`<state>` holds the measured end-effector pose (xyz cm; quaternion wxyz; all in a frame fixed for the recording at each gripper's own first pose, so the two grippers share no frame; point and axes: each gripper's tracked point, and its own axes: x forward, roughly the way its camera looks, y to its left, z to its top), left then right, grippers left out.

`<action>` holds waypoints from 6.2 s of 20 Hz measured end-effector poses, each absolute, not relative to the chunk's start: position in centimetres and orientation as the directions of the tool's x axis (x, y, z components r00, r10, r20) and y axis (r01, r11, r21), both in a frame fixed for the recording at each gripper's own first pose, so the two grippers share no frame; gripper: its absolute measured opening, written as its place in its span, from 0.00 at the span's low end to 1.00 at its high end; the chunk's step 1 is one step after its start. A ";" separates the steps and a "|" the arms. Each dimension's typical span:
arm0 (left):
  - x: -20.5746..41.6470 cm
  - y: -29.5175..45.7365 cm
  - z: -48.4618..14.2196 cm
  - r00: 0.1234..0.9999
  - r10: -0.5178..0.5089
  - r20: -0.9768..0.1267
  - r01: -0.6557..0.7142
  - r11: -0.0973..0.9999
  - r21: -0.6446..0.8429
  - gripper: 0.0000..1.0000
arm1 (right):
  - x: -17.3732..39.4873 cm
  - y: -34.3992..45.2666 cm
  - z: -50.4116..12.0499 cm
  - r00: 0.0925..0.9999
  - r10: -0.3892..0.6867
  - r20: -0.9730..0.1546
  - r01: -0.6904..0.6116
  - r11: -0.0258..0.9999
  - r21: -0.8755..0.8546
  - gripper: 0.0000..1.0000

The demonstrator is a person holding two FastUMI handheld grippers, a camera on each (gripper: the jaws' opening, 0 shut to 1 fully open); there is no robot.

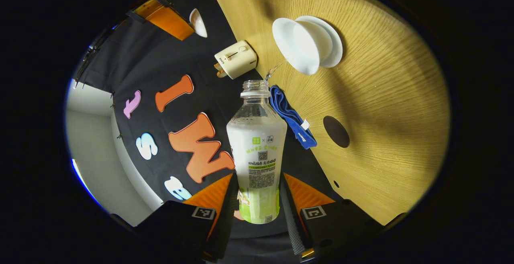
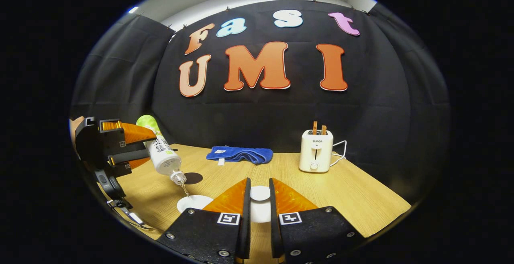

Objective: Open the teacup lid with one hand, grasp the water bottle and pour water into the teacup with the other hand; after pouring, place the water bottle on the coaster and then close the teacup lid.

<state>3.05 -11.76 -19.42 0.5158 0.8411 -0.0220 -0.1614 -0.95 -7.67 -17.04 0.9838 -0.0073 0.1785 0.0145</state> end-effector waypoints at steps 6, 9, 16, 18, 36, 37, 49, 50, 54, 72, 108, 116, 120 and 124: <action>2.9 -12.5 -19.2 0.946 -0.205 -0.252 0.124 -0.490 0.863 0.60 | -1.0 -7.5 -17.1 0.937 0.031 -0.349 -0.038 0.999 -0.014 0.21; 2.8 -12.9 -19.5 0.943 -0.208 -0.260 0.129 -0.491 0.861 0.64 | -0.9 -7.3 -16.9 0.939 0.036 -0.342 -0.044 0.999 -0.014 0.21; 2.6 -13.5 -20.3 0.937 -0.215 -0.274 0.140 -0.488 0.862 0.61 | -0.9 -6.8 -17.0 0.939 0.048 -0.340 -0.058 0.998 -0.021 0.21; 2.3 -13.4 -20.9 0.934 -0.213 -0.287 0.158 -0.473 0.867 0.61 | -0.9 -6.7 -17.0 0.939 0.050 -0.340 -0.061 0.998 -0.022 0.21; 4.3 -10.2 -19.9 0.952 -0.170 -0.254 0.287 0.216 0.933 0.58 | -0.2 -5.6 -18.0 0.933 0.095 -0.347 -0.091 0.995 0.027 0.21; 5.2 -9.9 -18.9 0.959 -0.159 -0.235 0.273 0.288 0.918 0.58 | -0.2 -5.5 -18.0 0.932 0.097 -0.349 -0.092 0.995 0.030 0.21; 13.8 -8.2 -14.7 0.995 -0.072 -0.069 0.097 0.863 0.496 0.62 | -0.1 -3.9 -17.8 0.930 0.126 -0.346 -0.124 0.992 0.028 0.21; 14.1 -8.3 -15.4 0.995 -0.069 -0.073 0.094 0.891 0.444 0.62 | -0.1 -3.9 -17.8 0.929 0.128 -0.346 -0.124 0.992 0.034 0.21; 14.5 -8.6 -19.4 0.990 -0.069 -0.121 0.096 0.968 0.233 0.59 | -0.1 -3.7 -17.9 0.928 0.129 -0.350 -0.124 0.992 0.037 0.21; 16.2 -5.7 -30.8 0.915 -0.044 -0.401 -0.014 0.990 -0.141 0.62 | -0.3 -1.8 -20.5 0.900 0.172 -0.401 -0.158 0.985 0.069 0.21; 9.2 -6.2 -22.6 0.962 -0.131 -0.239 0.123 0.991 -0.049 0.86 | 0.2 4.9 -25.8 0.832 0.221 -0.509 -0.240 0.970 0.029 0.21; 7.9 -6.1 -21.5 0.964 -0.141 -0.227 0.120 0.987 -0.105 0.84 | 0.1 5.1 -24.8 0.834 0.238 -0.498 -0.244 0.968 0.053 0.30; 7.4 -5.7 -19.2 0.969 -0.138 -0.204 0.114 0.985 -0.127 0.85 | 0.4 4.7 -22.2 0.861 0.243 -0.447 -0.234 0.969 0.076 0.39; 6.2 -4.7 -16.7 0.972 -0.135 -0.192 0.106 0.983 -0.153 0.84 | 0.9 3.5 -17.7 0.908 0.215 -0.359 -0.206 0.976 0.066 0.55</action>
